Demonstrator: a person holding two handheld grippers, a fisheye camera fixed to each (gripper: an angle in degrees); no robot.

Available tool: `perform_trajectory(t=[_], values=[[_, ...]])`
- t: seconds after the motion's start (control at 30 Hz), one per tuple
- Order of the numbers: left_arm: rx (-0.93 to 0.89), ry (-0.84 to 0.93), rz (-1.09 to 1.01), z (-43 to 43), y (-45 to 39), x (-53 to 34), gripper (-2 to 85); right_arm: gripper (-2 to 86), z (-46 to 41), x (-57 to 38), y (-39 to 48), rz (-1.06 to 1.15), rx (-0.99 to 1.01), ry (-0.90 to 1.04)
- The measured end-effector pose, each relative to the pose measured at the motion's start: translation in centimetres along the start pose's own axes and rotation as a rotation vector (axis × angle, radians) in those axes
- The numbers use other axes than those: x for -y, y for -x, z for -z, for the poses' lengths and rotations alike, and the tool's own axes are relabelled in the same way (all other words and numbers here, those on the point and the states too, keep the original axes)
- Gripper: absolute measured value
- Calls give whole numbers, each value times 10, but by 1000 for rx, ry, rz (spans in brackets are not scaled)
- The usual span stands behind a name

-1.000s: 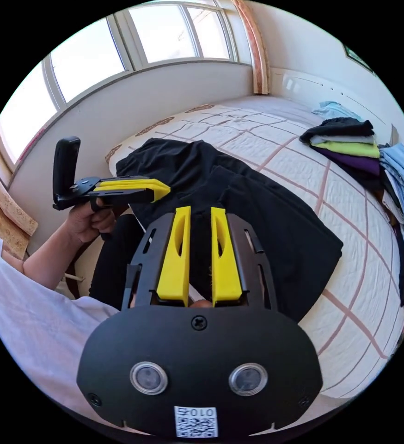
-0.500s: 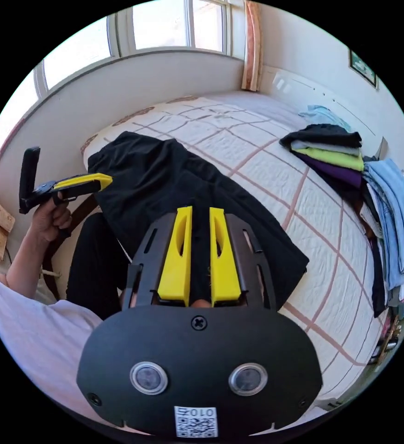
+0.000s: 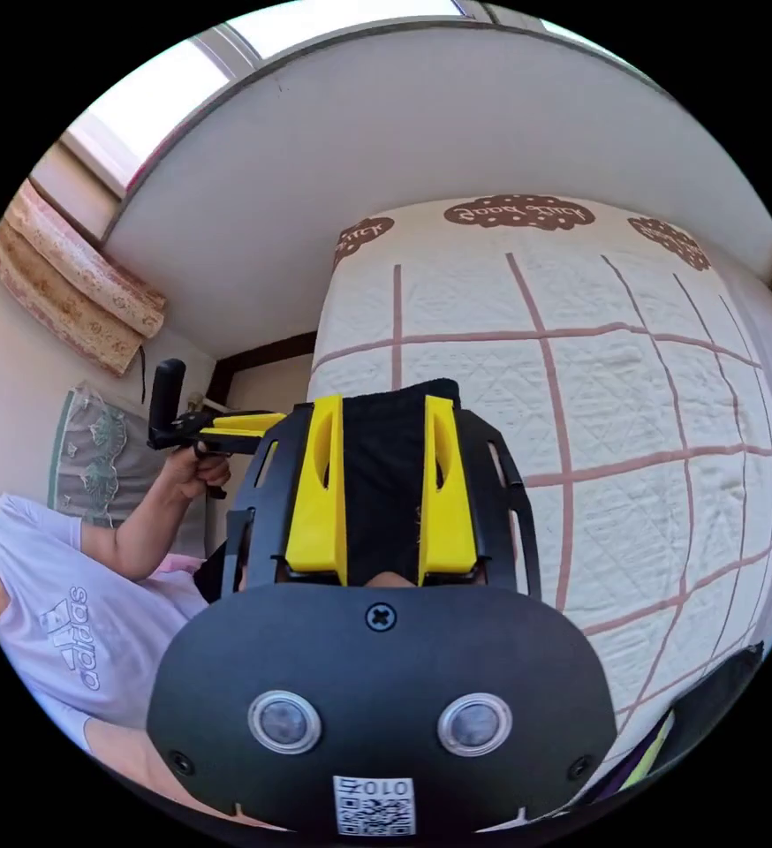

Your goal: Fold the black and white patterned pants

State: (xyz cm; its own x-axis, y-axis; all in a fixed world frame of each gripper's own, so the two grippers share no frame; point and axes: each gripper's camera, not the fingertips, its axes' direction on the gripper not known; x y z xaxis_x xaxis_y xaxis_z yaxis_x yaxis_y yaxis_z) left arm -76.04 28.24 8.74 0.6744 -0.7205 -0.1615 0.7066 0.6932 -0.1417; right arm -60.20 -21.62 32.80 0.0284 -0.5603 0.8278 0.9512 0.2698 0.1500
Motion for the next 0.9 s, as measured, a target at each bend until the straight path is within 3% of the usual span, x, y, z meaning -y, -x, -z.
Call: perform_trajectory(t=[0.13, 0.3, 0.6, 0.9], values=[[12, 23, -8, -2, 8, 6, 144, 135, -38, 26, -40, -12, 29, 170], [-28, 43, -15, -6, 11, 7, 143, 122, -63, 25, -64, -20, 105, 211], [-4, 39, 58, 1, -2, -10, 113, 46, -31, -11, -71, 64, 158, 74], [-134, -59, 58, 24, -30, -49, 62, 35, 10, -71, -62, 167, 174, -24]])
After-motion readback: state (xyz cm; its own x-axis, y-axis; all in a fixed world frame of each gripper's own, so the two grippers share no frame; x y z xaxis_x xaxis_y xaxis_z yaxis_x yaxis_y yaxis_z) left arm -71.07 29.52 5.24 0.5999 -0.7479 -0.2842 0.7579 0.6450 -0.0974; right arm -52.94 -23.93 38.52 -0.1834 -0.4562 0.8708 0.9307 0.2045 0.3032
